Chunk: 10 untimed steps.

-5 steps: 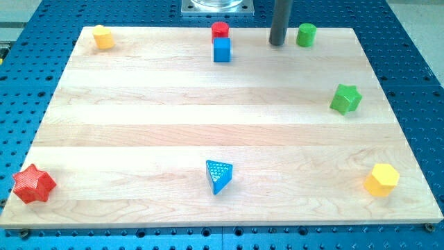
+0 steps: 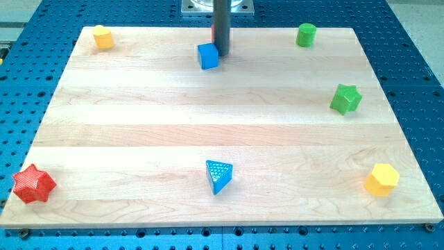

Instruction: Place the blue cube to the center left side of the board

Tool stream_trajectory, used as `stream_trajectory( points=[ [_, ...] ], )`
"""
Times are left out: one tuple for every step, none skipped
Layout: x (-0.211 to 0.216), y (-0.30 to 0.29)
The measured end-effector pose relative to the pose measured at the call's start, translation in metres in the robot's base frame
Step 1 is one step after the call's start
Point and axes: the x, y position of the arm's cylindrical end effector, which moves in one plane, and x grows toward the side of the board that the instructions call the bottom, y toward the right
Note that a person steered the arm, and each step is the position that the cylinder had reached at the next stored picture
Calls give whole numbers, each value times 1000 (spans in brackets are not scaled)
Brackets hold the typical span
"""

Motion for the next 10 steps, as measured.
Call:
stream_trajectory(
  points=[
    [21,-43],
    [54,-70],
    [100,-70],
    [129,-52],
    [162,-21],
    [167,-41],
    [156,-92],
    [155,-132],
    [125,-96],
    [124,-138]
  ],
)
